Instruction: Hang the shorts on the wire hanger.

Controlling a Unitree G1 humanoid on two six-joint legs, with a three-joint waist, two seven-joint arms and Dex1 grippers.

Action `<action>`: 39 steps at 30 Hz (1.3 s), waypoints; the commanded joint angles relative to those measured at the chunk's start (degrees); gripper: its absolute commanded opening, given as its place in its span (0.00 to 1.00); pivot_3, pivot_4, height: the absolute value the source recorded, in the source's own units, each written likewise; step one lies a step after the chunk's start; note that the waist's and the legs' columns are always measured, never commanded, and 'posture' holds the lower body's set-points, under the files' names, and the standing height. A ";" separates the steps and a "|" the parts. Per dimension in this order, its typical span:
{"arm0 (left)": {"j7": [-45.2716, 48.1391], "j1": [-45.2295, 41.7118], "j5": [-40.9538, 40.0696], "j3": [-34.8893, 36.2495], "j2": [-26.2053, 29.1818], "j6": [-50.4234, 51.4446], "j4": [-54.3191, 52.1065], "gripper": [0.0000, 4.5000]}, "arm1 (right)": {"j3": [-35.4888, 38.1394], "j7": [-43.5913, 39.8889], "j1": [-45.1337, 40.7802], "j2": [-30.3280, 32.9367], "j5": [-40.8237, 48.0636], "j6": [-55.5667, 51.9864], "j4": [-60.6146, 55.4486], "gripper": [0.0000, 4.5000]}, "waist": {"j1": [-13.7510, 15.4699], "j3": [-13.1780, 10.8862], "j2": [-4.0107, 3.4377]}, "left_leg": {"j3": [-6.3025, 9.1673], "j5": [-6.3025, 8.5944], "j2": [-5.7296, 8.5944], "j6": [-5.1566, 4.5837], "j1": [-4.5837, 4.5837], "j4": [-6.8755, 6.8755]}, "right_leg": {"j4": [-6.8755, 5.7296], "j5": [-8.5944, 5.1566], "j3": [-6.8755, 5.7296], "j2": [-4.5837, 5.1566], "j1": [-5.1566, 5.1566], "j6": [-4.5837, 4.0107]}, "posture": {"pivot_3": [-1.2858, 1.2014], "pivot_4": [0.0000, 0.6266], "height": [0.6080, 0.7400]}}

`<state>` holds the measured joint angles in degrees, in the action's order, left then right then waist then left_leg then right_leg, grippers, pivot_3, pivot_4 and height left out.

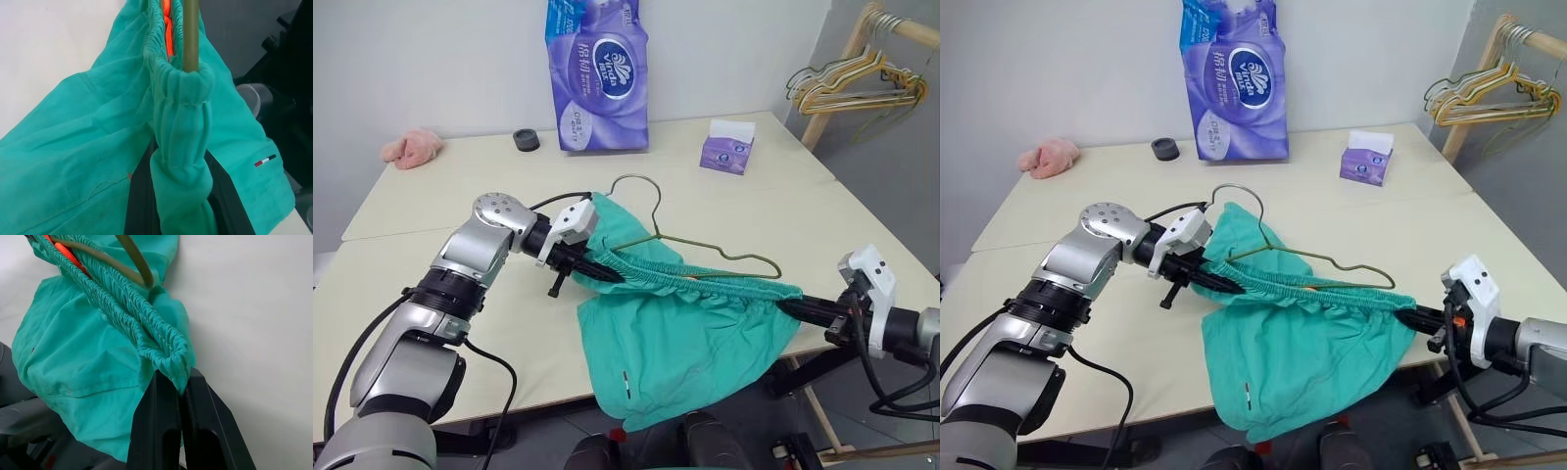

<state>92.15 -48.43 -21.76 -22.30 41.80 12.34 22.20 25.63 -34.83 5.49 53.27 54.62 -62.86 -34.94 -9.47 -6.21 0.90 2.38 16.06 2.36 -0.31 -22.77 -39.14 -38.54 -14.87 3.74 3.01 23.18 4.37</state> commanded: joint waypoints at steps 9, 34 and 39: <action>0.35 -0.61 -1.55 -2.57 4.48 -1.89 -1.79 0.00 | 3.38 -0.04 0.63 0.57 -0.28 0.87 2.95 0.01 | 0.00 0.00 0.00 | -0.01 0.00 0.00 0.00 0.01 0.00 | -0.01 0.00 0.02 0.00 0.00 0.00 | 0.42 0.12 1.00; -1.93 -1.45 8.95 2.17 -4.60 -6.95 5.14 0.00 | -9.44 0.29 -19.83 10.27 2.64 -0.43 -4.29 0.01 | -0.38 -0.01 0.01 | -0.05 0.00 -0.03 -0.01 0.03 0.02 | 0.05 0.00 0.03 0.00 0.00 0.00 | 0.40 0.13 1.00; -5.60 -0.16 10.70 2.54 -7.30 -6.46 2.42 0.00 | -20.81 -0.11 -30.90 8.79 -2.42 -0.43 -2.56 0.01 | -0.72 -0.01 0.01 | -0.05 0.00 -0.02 0.00 -0.04 0.01 | 0.07 0.00 0.04 0.09 0.04 0.00 | 0.40 0.13 1.00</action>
<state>87.38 -48.51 -11.26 -21.51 34.46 5.91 27.01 6.33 -34.74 -23.64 62.13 53.86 -64.13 -37.56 -10.19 -6.22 0.92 2.35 16.06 2.34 -0.32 -22.82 -39.13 -38.45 -14.87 3.76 3.10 23.23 4.36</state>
